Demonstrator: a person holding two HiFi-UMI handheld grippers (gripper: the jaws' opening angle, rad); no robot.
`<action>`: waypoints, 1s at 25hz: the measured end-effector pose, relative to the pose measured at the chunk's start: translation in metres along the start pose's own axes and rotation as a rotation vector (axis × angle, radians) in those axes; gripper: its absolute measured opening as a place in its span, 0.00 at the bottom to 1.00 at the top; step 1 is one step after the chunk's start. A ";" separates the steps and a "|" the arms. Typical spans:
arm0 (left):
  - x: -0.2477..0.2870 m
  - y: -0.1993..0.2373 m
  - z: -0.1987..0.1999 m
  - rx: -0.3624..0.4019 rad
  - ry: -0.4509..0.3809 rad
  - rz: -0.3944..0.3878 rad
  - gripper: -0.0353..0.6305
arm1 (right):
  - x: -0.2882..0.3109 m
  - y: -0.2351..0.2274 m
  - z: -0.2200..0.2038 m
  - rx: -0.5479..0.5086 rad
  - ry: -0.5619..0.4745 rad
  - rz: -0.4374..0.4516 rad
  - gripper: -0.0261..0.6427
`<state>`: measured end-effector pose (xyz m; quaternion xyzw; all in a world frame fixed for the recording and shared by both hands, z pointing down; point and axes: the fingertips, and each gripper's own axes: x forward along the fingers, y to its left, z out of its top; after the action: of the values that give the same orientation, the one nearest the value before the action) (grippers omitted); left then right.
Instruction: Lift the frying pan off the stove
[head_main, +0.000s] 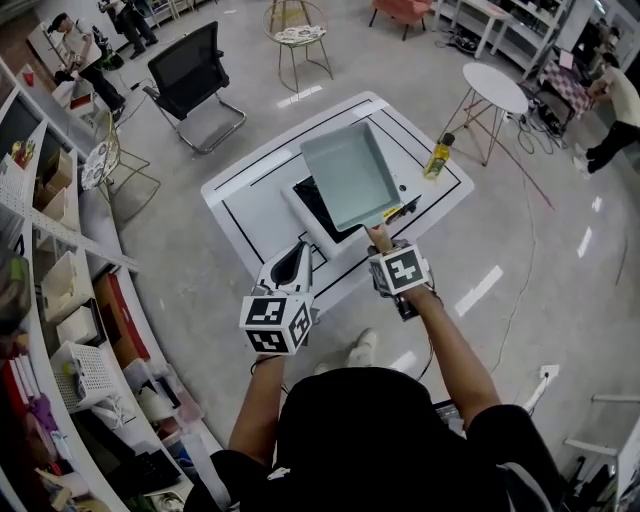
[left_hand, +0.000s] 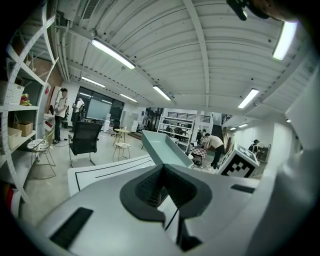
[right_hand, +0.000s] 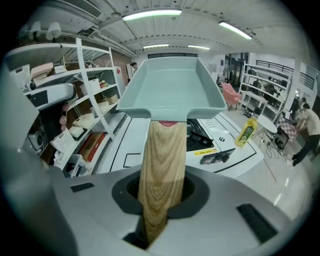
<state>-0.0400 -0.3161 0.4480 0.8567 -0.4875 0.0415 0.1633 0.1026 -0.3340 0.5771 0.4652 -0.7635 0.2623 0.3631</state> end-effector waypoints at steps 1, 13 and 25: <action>-0.003 -0.001 0.000 0.001 -0.002 -0.005 0.07 | -0.003 0.004 0.000 -0.002 -0.009 0.005 0.09; -0.043 -0.014 -0.008 0.027 0.001 -0.076 0.07 | -0.036 0.036 -0.025 0.027 -0.045 -0.043 0.09; -0.082 -0.019 -0.021 0.058 0.026 -0.162 0.07 | -0.070 0.074 -0.038 0.096 -0.119 -0.113 0.09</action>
<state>-0.0647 -0.2334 0.4440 0.8971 -0.4129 0.0534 0.1476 0.0687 -0.2375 0.5398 0.5393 -0.7428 0.2493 0.3085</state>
